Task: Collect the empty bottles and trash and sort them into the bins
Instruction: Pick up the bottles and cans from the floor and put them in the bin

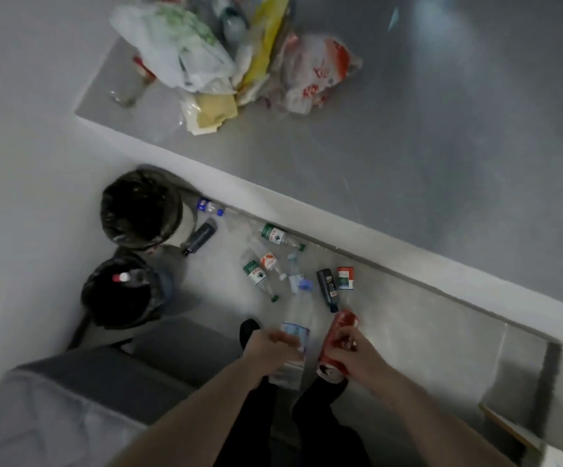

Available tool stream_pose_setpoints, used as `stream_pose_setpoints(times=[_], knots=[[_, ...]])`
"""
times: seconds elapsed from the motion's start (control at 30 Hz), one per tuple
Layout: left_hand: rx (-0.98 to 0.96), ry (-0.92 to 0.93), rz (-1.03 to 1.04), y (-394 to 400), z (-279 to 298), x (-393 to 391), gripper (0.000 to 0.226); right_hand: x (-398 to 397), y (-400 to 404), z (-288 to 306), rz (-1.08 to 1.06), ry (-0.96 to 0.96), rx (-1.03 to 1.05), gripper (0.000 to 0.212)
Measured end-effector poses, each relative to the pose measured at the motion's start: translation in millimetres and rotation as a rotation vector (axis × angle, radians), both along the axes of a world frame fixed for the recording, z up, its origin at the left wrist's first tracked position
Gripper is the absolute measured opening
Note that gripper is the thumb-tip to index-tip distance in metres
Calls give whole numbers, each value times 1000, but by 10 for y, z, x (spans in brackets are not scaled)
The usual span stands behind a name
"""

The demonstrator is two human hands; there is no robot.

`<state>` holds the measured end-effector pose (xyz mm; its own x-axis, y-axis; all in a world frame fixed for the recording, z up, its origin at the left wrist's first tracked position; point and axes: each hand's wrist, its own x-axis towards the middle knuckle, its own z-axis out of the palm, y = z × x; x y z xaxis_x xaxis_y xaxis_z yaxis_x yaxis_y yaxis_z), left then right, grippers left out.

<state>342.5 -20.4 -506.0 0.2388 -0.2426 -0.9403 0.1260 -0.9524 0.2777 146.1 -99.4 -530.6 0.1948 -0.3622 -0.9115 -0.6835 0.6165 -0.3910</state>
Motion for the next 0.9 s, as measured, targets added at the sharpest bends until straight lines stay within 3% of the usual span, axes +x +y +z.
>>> stream_pose_setpoints(times=[0.17, 0.37, 0.63, 0.7, 0.83, 0.9], knots=[[25, -100, 86, 426, 812, 719, 22, 716, -117, 893, 173, -64, -45, 32], [-11, -177, 146, 1004, 1479, 1557, 33, 1316, -175, 1711, 354, -89, -148, 68], [-163, -243, 416, 1436, 2126, 2180, 85, 2068, -86, 2338, 487, -113, -238, 66], [-198, -244, 437, 1497, 2198, 2240, 81, 2253, -98, 2483, 536, -110, -253, 58], [-220, -291, 505, 1581, 2359, 2270, 64, 2500, -192, 2615, 623, -127, -267, 69], [-221, -306, 540, 1623, 2413, 2261, 56, 2593, -254, 2693, 638, -122, -297, 63]])
